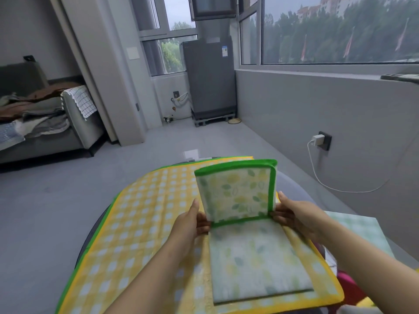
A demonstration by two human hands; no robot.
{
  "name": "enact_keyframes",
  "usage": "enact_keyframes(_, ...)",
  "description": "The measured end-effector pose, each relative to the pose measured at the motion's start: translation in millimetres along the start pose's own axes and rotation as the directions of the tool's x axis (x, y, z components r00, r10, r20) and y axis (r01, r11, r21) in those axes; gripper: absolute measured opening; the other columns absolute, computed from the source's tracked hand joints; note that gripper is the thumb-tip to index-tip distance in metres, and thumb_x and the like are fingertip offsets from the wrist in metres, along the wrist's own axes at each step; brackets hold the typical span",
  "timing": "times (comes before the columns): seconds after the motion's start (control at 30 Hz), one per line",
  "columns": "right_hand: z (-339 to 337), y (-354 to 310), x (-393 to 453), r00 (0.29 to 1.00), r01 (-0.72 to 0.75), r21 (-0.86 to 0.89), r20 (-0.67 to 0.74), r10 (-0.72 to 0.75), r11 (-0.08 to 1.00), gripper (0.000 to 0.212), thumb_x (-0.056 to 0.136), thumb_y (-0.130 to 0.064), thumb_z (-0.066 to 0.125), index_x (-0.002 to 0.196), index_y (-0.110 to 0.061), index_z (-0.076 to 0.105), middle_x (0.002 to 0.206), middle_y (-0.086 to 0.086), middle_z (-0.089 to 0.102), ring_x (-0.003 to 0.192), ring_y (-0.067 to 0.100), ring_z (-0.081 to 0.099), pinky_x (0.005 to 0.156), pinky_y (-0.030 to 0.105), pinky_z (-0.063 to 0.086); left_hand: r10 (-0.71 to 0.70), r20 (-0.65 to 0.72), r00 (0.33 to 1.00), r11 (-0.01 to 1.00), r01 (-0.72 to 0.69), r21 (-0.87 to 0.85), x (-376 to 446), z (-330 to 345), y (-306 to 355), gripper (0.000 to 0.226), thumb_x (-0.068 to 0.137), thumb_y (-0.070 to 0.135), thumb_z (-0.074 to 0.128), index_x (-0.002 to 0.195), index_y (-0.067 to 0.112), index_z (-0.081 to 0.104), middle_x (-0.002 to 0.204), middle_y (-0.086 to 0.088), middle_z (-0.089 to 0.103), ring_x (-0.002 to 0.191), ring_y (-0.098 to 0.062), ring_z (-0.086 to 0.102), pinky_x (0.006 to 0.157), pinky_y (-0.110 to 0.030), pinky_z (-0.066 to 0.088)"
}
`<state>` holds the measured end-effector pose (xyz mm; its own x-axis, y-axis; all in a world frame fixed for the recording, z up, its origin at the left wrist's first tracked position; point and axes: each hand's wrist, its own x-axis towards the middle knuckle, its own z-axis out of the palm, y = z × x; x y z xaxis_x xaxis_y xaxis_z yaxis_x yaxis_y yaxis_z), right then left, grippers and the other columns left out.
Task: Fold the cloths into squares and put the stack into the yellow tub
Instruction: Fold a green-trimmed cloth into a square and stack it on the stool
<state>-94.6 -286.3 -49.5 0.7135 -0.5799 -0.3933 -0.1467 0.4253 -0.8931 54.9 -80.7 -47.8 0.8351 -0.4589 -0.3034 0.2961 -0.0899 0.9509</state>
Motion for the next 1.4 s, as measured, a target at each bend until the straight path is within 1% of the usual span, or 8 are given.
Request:
enact_keyframes(0.3,3.3,0.8,-20.7,0.993,0.102,-0.312,-0.02,-0.113,0.945,0.025,0.08,-0.027,0.071,0.091,-0.005,0.072,0.08,0.003,0.073,0.065,0.008,0.069,0.05,0.011,0.048,0.093,-0.003,0.996,0.969,-0.09,0.231,-4.2,-2.5,-6.7,0.045,0.097,0.036,0.046,0.069,0.006,0.066,0.075,-0.007,0.069,0.071,-0.022,0.066,0.069,-0.027,0.054)
enact_keyframes(0.47,4.9,3.2,-18.8,0.966,0.209,-0.593,0.001,-0.259,0.778,0.008,0.076,-0.028,0.075,0.078,-0.021,0.073,0.085,-0.01,0.071,0.085,0.011,0.064,0.076,0.026,0.05,0.173,0.016,0.985,0.9,-0.165,0.403,-8.4,0.1,-12.6,0.034,0.095,0.037,0.052,0.076,0.016,0.071,0.085,-0.007,0.072,0.083,-0.026,0.068,0.083,-0.042,0.053)
enact_keyframes(0.83,18.0,21.3,-19.8,0.869,0.331,-0.854,0.111,-0.482,0.402,0.012,0.08,-0.016,0.071,0.083,-0.023,0.062,0.092,-0.008,0.049,0.077,0.008,0.052,0.067,0.016,0.035,0.416,0.189,0.889,0.549,-0.411,0.728,-24.2,13.5,-28.0,0.031,0.093,0.035,0.055,0.119,0.02,0.064,0.098,0.009,0.04,0.097,-0.003,0.039,0.08,-0.01,0.03)
enact_keyframes(0.93,24.5,27.1,-27.8,0.866,0.321,-0.895,0.145,-0.479,0.31,0.005,0.088,-0.016,0.06,0.093,-0.018,0.06,0.102,-0.004,0.047,0.094,0.017,0.054,0.074,0.018,0.038,0.46,0.267,0.847,0.247,-0.411,0.877,-32.9,17.9,-31.3,0.035,0.096,0.04,0.042,0.121,0.022,0.058,0.11,0.006,0.039,0.112,-0.013,0.033,0.095,-0.021,0.03)
enact_keyframes(1.0,29.7,31.0,-35.5,0.831,0.268,-0.963,0.221,-0.511,0.019,0.015,0.095,-0.028,0.046,0.106,-0.022,0.055,0.111,-0.005,0.048,0.109,0.02,0.045,0.092,0.026,0.034,0.448,0.336,0.828,0.068,-0.407,0.911,-39.6,26.9,-33.9,0.047,0.096,0.044,0.024,0.125,0.02,0.052,0.127,0.002,0.041,0.124,-0.019,0.031,0.108,-0.029,0.023)
enact_keyframes(1.17,41.0,54.5,-46.8,0.866,0.283,-0.945,0.324,-0.38,-0.161,0.067,0.092,-0.052,-0.007,0.149,-0.022,0.009,0.158,-0.004,0.007,0.146,0.016,-0.003,0.118,0.034,-0.006,0.241,0.504,0.83,0.061,-0.531,0.845,-45.2,47.9,-47.6,0.094,0.075,0.06,-0.029,0.152,0.023,0.01,0.16,0.004,-0.001,0.146,-0.01,-0.008,0.114,-0.027,-0.013)
enact_keyframes(1.27,35.5,67.0,-45.4,0.888,0.307,-0.939,0.342,-0.308,-0.157,0.104,0.047,-0.066,-0.048,0.14,-0.025,-0.021,0.151,-0.01,-0.022,0.136,0.008,-0.026,0.113,0.03,-0.016,0.217,0.518,0.828,-0.041,-0.522,0.852,-43.0,41.6,-51.5,0.074,0.084,0.052,-0.012,0.152,0.026,-0.001,0.159,0.006,-0.012,0.144,-0.008,-0.017,0.112,-0.03,-0.018)
enact_keyframes(1.4,22.3,65.9,-42.0,0.901,0.273,-0.954,0.298,-0.315,-0.123,0.105,0.047,-0.069,-0.045,0.14,-0.027,-0.022,0.145,-0.012,-0.027,0.136,0.005,-0.026,0.113,0.029,-0.016,0.176,0.429,0.886,-0.014,-0.434,0.901,-43.0,27.5,-49.3,0.058,0.099,0.043,0.009,0.151,0.025,-0.008,0.157,0.006,-0.019,0.143,-0.008,-0.022,0.115,-0.033,-0.018)
